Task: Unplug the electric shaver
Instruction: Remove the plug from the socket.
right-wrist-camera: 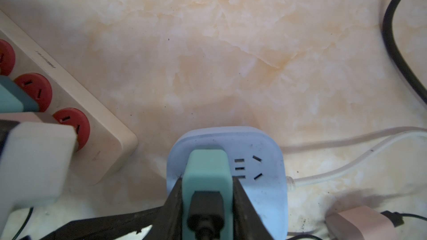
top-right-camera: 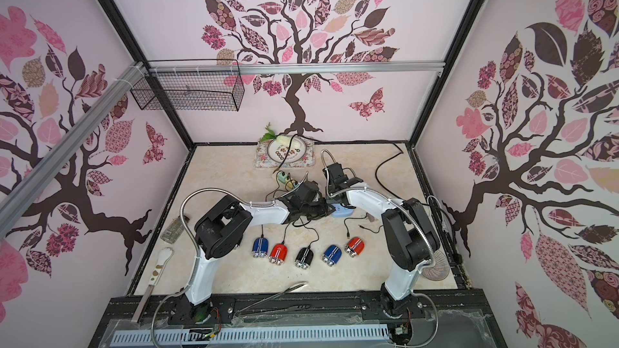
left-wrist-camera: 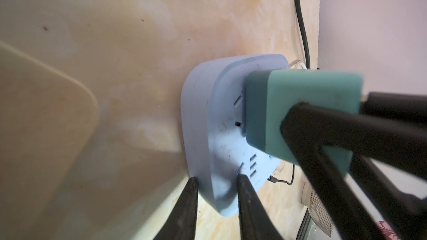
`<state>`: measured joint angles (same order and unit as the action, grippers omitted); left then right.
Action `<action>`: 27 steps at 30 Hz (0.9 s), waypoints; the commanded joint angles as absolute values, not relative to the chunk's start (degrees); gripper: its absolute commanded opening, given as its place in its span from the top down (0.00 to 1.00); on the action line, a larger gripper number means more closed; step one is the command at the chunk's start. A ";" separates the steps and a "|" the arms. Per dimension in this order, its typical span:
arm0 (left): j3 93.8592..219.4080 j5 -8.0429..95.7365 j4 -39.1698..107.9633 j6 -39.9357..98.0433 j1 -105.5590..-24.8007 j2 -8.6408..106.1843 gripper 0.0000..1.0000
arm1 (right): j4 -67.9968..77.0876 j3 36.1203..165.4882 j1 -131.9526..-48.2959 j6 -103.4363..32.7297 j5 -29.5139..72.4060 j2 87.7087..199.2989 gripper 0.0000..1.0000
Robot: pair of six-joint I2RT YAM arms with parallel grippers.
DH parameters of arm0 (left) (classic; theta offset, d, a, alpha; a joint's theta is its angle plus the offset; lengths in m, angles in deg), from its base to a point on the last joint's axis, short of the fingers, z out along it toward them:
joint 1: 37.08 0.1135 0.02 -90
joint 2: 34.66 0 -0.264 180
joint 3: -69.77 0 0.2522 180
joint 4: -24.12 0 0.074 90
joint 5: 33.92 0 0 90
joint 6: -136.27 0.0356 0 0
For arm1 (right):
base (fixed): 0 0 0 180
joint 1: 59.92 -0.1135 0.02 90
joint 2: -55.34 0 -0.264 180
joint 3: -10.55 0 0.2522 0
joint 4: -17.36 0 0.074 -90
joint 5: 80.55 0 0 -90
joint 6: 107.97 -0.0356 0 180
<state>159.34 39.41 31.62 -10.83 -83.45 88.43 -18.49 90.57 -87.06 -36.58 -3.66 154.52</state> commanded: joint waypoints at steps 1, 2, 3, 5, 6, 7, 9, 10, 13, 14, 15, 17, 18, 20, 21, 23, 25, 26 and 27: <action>158.19 40.39 38.85 -12.08 -83.75 93.56 0.70 | -17.23 93.51 -89.10 -36.61 -0.38 155.41 0.76; 158.12 40.43 38.80 -12.06 -83.75 93.49 0.70 | -17.21 93.52 -89.20 -36.58 -0.44 155.27 0.76; 157.97 40.52 38.84 -12.08 -83.75 93.50 0.70 | -17.26 93.53 -89.21 -36.55 -0.45 155.18 0.76; 157.64 40.69 38.75 -12.15 -83.76 93.31 0.70 | -17.26 93.52 -89.18 -36.36 -0.24 154.93 0.76; 157.47 40.83 38.71 -12.25 -83.60 93.22 0.70 | -17.07 93.49 -89.19 -36.34 -0.09 154.83 0.76; 157.27 40.87 38.52 -12.26 -83.68 93.15 0.70 | -17.03 93.46 -89.14 -36.21 -0.04 154.74 0.76; 157.08 40.87 38.50 -12.22 -83.58 93.09 0.70 | -16.96 93.51 -89.19 -36.24 0.13 154.82 0.76; 156.93 40.87 38.49 -12.32 -83.58 92.89 0.70 | -16.93 93.42 -89.18 -36.23 0.14 154.90 0.76; 156.53 41.05 38.41 -12.34 -83.51 92.63 0.70 | -16.93 93.28 -89.03 -36.25 0.04 155.03 0.76; 156.32 41.13 38.39 -12.35 -83.42 92.57 0.70 | -16.89 93.16 -88.90 -36.31 0.09 154.97 0.76; 156.18 41.18 38.32 -12.33 -83.40 92.48 0.70 | -16.73 92.93 -88.79 -36.38 0.29 154.87 0.76; 155.96 41.31 38.19 -12.28 -83.41 92.38 0.70 | -16.36 92.44 -88.27 -36.48 0.88 154.51 0.76; 155.87 41.31 38.18 -12.39 -83.38 92.40 0.70 | -16.26 92.18 -87.97 -36.52 1.16 154.23 0.76; 155.71 41.29 38.06 -12.49 -83.43 92.43 0.70 | -15.93 91.58 -87.14 -36.67 1.94 153.83 0.76; 155.56 41.27 37.94 -12.61 -83.36 92.38 0.70 | -15.81 91.26 -86.64 -36.79 2.49 153.58 0.76; 155.58 41.32 37.88 -12.63 -83.40 92.42 0.70 | -15.07 90.62 -85.43 -37.11 4.48 153.02 0.76; 155.73 41.31 37.79 -12.79 -83.44 92.44 0.70 | -14.37 89.88 -84.79 -37.30 5.59 152.48 0.76; 155.73 41.23 37.79 -12.82 -83.42 92.50 0.70 | -14.46 89.82 -84.66 -37.24 5.43 152.46 0.76; 155.73 41.28 37.80 -12.87 -83.44 92.52 0.70 | -14.58 89.93 -84.77 -37.20 5.23 152.46 0.76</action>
